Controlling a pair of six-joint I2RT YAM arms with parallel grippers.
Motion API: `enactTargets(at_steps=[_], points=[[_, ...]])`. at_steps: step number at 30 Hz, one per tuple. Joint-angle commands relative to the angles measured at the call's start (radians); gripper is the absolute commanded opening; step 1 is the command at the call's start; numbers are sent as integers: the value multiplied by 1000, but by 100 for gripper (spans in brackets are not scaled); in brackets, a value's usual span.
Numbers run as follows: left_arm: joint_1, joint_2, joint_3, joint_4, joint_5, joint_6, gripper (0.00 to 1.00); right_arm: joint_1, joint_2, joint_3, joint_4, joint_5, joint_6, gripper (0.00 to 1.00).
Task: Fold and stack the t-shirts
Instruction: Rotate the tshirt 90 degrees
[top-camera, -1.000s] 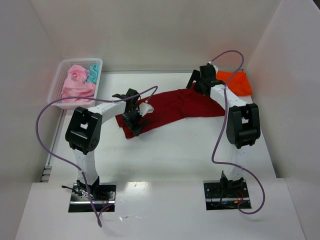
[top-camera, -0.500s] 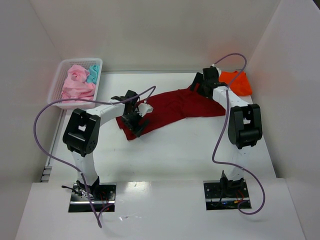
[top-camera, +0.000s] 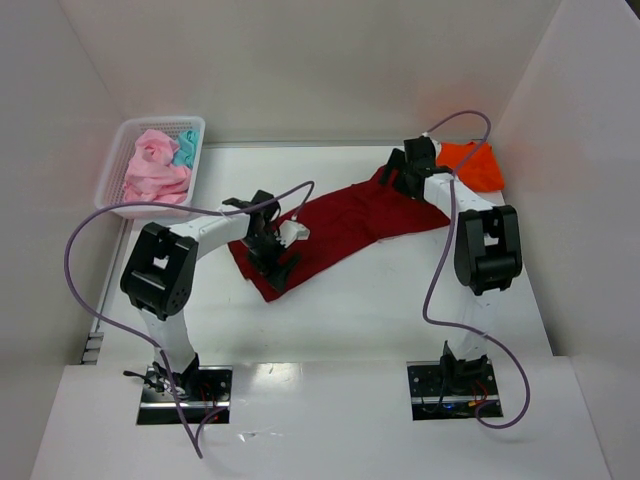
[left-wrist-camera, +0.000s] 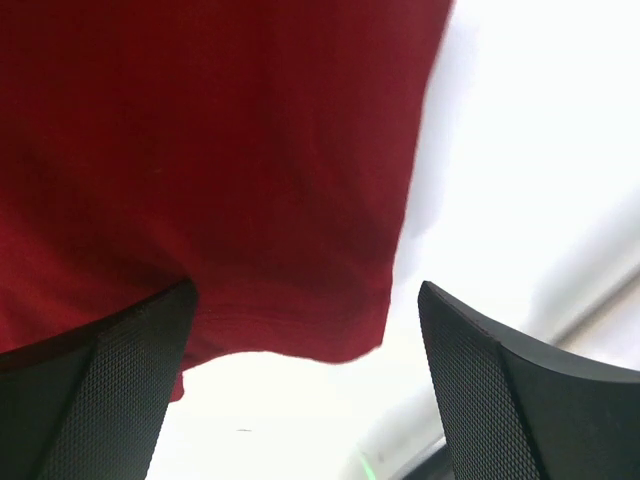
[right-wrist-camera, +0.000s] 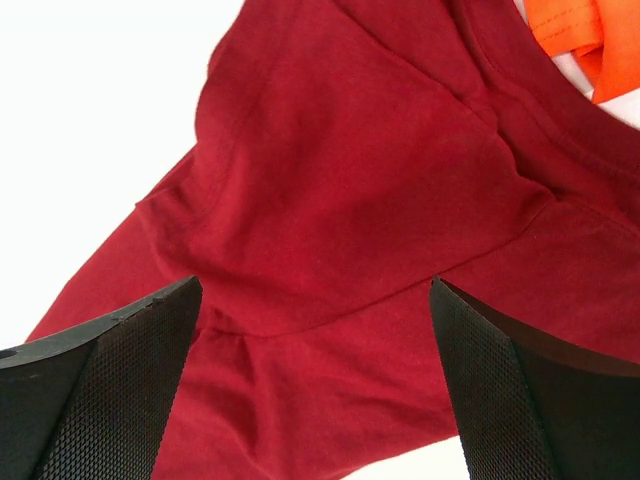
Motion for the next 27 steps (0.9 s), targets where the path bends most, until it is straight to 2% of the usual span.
enactTargets(at_steps=[1, 10, 17, 22, 27], points=[[-23, -42, -34, -97, 108, 6, 99, 5, 24, 13, 12, 8, -6, 100], [-99, -64, -44, -106, 181, 15, 99, 37, 135, 57, 2, 17, -16, 100], [-122, -42, -44, -106, 181, 15, 99, 56, 228, 125, -18, 8, -16, 100], [-122, -160, -66, -83, 137, 15, 99, 74, 296, 212, -27, -12, -25, 100], [-122, -196, -56, -74, 99, 15, 99, 105, 402, 359, -63, -42, -34, 100]])
